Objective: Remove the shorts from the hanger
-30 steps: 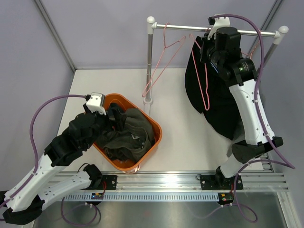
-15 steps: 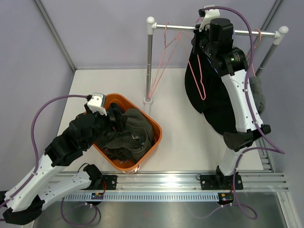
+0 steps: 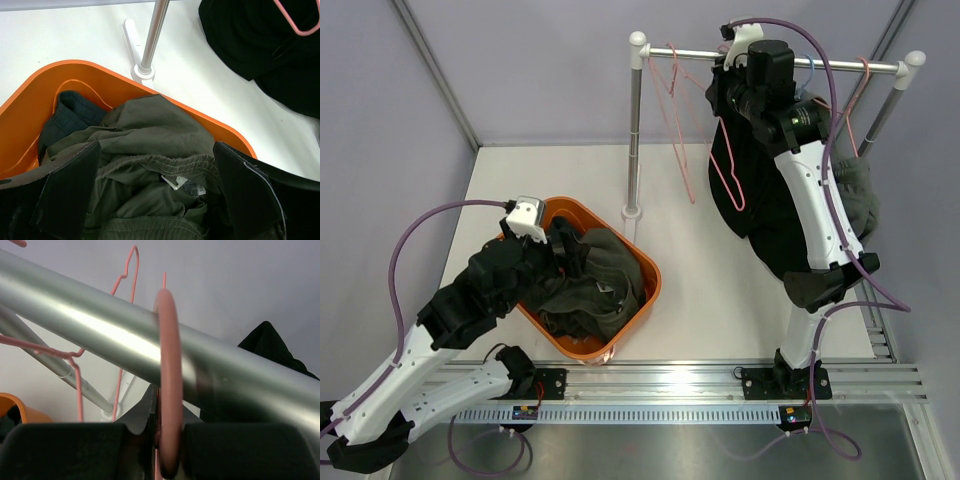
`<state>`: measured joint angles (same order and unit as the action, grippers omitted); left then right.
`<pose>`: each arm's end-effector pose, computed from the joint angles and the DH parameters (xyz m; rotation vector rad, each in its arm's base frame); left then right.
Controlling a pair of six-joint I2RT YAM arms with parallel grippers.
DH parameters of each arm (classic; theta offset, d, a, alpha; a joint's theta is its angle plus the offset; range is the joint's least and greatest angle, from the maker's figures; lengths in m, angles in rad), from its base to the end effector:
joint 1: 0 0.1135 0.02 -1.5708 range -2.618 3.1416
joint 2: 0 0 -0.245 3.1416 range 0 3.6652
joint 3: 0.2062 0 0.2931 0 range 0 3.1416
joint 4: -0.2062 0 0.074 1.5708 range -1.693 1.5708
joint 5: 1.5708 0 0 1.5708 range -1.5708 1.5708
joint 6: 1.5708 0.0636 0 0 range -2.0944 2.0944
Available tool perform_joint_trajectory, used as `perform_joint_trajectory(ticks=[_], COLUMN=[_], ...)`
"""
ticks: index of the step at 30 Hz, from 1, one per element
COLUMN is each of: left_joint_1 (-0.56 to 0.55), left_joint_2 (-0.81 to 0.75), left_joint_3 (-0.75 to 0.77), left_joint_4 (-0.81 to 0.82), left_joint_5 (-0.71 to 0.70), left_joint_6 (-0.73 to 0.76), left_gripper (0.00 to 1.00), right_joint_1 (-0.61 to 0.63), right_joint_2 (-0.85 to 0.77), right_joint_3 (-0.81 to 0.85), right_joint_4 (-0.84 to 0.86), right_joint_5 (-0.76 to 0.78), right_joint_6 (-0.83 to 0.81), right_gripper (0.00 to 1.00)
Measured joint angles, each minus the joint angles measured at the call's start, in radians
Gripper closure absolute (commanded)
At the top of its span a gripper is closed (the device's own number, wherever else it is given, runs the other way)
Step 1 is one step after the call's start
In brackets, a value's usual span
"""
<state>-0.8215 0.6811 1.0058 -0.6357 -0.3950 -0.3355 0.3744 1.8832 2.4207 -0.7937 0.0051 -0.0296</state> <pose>0.1601 -0.1362 0.3756 0.1842 1.8703 -0.4296 0.4135 0.1621 0.5102 -0.3643 1.7970 0.2381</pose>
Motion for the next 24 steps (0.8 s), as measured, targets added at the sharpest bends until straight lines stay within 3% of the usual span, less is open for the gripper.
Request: perform_joint_trajectory(ticks=[22, 24], left_joint_1=[0.000, 0.000], left_joint_2=[0.002, 0.002], left_joint_3=[-0.003, -0.005], left_joint_4=[0.001, 0.002], left_joint_5=[0.000, 0.000], left_joint_6=[0.000, 0.000], left_gripper=[0.01, 0.01], right_joint_1=[0.090, 0.091], right_joint_2=[0.043, 0.043], right_joint_3=[0.018, 0.018], right_joint_4=[0.032, 0.032], right_joint_5=[0.081, 0.084], right_joint_6=[-0.009, -0.012], right_gripper=[1.00, 0.93])
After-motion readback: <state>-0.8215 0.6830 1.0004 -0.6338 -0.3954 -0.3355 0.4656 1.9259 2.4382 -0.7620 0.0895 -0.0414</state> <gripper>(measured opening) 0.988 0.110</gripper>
